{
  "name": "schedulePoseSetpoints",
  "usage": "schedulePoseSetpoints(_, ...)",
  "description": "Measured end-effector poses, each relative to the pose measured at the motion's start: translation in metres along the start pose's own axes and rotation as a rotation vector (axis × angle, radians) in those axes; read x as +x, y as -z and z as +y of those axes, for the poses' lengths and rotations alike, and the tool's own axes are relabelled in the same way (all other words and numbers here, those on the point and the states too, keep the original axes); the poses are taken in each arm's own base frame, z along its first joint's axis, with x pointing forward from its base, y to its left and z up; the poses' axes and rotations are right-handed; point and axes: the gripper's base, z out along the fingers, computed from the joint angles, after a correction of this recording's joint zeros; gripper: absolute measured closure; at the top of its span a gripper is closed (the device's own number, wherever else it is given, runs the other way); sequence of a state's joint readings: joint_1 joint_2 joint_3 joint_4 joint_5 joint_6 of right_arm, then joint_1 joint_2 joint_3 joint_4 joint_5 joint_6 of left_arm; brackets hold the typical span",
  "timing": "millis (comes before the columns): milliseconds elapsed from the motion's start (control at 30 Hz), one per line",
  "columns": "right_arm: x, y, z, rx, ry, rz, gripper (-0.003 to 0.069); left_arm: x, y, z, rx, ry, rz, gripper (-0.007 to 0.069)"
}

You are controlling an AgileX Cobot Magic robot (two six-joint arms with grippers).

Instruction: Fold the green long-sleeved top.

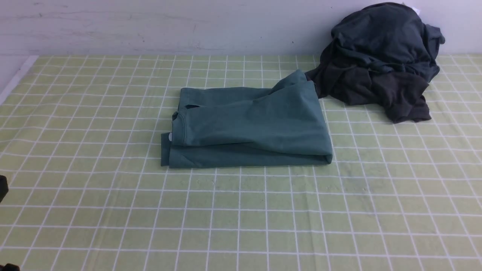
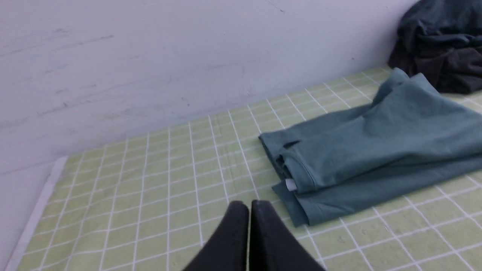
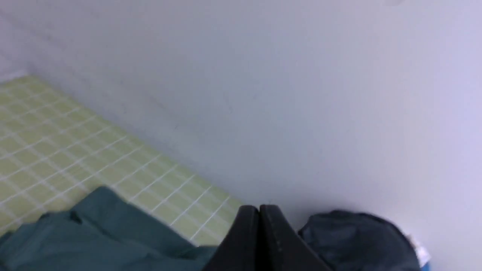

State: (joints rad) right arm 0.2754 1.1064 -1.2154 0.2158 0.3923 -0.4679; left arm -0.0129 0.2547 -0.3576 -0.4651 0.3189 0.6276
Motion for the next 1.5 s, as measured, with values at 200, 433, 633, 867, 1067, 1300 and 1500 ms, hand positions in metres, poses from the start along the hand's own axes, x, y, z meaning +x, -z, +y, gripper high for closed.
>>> schedulePoseSetpoints(200,0.071,0.108,0.014,0.287,-0.014,-0.508,0.0673,0.01,-0.001,-0.001,-0.008,0.015,-0.001,0.0627)
schedulePoseSetpoints(433,0.139,0.187,0.035,0.355,-0.076,-0.744,0.0673,0.009,-0.001,-0.001,-0.008,0.017,-0.002,0.0627)
schedulePoseSetpoints(633,0.181,0.188,0.053,0.231,-0.121,-0.553,0.0673,0.009,-0.001,-0.001,-0.008,0.019,-0.003,0.0627)
schedulePoseSetpoints(867,0.205,0.175,0.063,0.148,-0.134,-0.351,0.0673,0.011,-0.001,-0.002,0.004,0.021,0.012,0.0627)
schedulePoseSetpoints(1067,0.219,0.169,0.069,0.093,-0.112,-0.208,0.0673,0.011,-0.001,-0.002,0.005,0.021,0.014,0.0627)
schedulePoseSetpoints(1300,0.263,0.167,0.083,-0.014,-0.015,0.213,0.0673,0.011,-0.001,-0.002,0.005,0.021,0.014,0.0627)
schedulePoseSetpoints(1500,0.282,0.162,0.078,0.154,-0.119,0.237,0.0673,0.011,-0.001,-0.002,0.005,0.021,0.014,0.0627)
